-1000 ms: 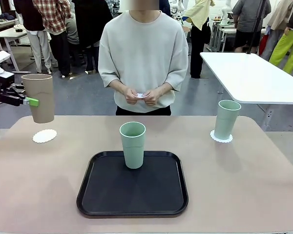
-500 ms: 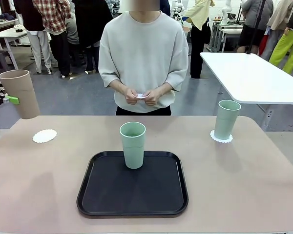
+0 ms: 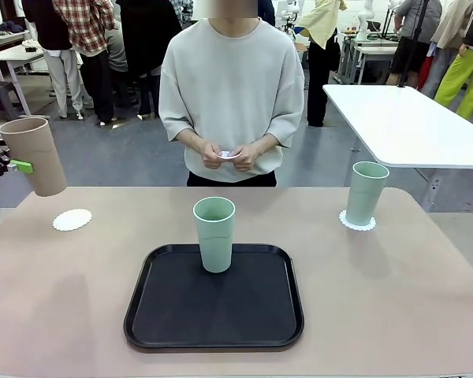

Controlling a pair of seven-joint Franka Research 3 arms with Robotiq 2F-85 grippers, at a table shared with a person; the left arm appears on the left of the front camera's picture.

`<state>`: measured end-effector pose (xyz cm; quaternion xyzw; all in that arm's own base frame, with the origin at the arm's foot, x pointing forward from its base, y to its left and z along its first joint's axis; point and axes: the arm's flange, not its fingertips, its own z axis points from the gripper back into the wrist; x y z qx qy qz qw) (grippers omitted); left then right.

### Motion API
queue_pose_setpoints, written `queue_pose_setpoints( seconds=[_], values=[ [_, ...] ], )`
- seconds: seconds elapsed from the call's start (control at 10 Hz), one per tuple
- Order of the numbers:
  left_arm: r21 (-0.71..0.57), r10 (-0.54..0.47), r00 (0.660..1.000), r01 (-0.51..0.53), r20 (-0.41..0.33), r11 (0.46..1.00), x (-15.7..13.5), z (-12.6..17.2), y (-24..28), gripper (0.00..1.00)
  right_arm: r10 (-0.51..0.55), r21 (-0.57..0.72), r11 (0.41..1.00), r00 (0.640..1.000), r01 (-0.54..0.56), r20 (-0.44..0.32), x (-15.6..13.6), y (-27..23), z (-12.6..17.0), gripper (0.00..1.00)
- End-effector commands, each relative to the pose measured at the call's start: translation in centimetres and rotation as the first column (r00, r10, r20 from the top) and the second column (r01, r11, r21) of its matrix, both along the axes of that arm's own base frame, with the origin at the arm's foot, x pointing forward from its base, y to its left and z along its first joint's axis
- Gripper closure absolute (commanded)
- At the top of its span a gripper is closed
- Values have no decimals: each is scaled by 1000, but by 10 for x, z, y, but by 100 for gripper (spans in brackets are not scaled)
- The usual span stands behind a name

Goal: Place coasters on the table and set cups on them.
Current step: Take one Reusable plastic cup from the Flat Tray and place it on a coaster set by the human.

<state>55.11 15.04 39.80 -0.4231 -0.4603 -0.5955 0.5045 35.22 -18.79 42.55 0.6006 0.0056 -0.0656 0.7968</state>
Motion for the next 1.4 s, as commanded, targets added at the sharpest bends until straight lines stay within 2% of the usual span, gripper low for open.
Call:
queue_pose_setpoints(
  seconds=[0.0,0.1,0.2,0.3,0.8,1.1,1.3],
  values=[
    [1,-16,1000,16,-5,1000,0,5,0,12,2,8,1000,1000,-2,2,0,0,1,0],
    [0,0,1000,0,0,1000,0,0,0,12,2,8,1000,1000,-2,2,0,0,1,0],
    [-11,-48,999,48,1,999,16,-12,6,12,2,8,1000,1000,-2,2,0,0,1,0],
    [-43,-51,999,51,-12,998,36,-29,14,12,2,8,1000,1000,-2,2,0,0,1,0],
    [-49,-53,997,50,-64,998,71,-85,16,12,2,8,1000,1000,-2,2,0,0,1,0],
    [-42,-51,996,48,-76,998,82,-105,21,12,2,8,1000,1000,-2,2,0,0,1,0],
    [-21,-49,996,47,-80,999,80,-117,22,12,2,8,1000,1000,-2,2,0,0,1,0]
  ],
)
